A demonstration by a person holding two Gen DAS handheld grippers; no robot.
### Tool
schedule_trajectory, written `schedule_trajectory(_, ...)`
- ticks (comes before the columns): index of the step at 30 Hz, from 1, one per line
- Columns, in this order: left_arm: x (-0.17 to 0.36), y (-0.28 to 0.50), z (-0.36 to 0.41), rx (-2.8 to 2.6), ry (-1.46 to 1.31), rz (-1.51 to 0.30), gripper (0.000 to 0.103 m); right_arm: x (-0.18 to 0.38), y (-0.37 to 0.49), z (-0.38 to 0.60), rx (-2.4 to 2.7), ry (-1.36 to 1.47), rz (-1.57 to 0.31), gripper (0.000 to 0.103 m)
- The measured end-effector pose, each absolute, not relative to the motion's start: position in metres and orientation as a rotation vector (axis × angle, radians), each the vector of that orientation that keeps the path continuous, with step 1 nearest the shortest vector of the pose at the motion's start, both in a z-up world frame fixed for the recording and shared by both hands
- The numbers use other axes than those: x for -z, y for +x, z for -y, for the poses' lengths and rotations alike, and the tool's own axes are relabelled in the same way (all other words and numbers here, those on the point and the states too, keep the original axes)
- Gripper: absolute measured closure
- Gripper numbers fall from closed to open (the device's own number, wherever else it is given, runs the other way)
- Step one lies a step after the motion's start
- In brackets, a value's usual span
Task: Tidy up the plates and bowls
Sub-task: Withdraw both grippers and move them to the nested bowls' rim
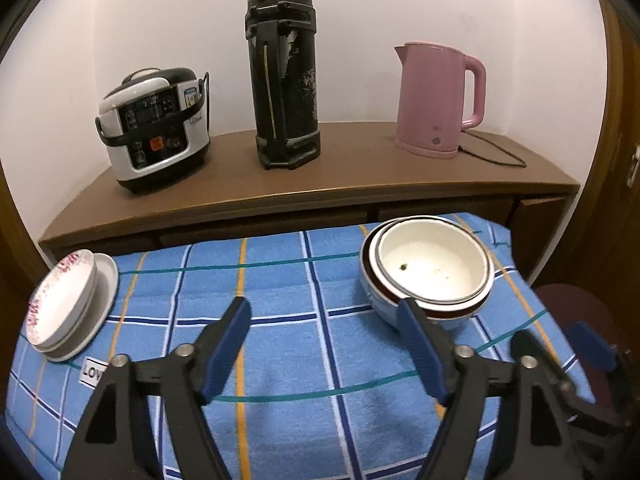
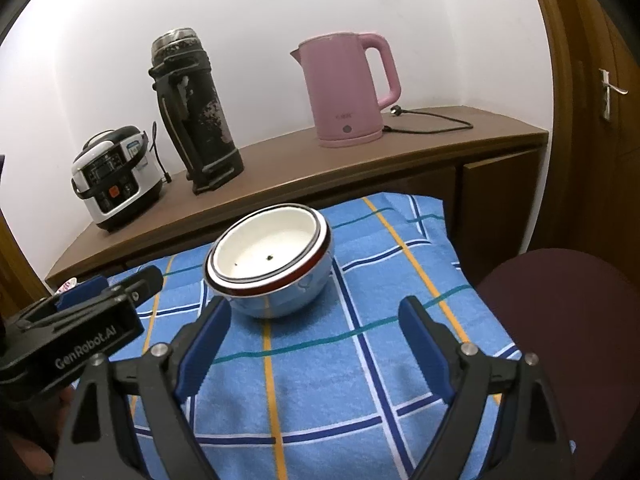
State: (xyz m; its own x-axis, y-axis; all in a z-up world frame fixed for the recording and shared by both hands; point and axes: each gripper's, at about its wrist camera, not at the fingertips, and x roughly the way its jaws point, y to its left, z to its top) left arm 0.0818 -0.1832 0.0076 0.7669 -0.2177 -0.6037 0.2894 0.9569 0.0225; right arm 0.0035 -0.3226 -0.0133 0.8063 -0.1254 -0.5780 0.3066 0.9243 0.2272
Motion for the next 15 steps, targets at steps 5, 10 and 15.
schedule_trajectory(5,-0.005,0.088,0.185,0.257,0.135,-0.629,0.023,0.01,0.005,0.334,0.246,0.321,-0.578,0.012)
schedule_trajectory(10,-0.005,0.097,0.189,0.248,0.14,-0.628,0.023,0.011,0.017,0.347,0.247,0.332,-0.586,0.012)
schedule_trajectory(15,-0.005,0.106,0.191,0.261,0.121,-0.624,0.023,0.01,0.03,0.356,0.246,0.341,-0.585,0.012)
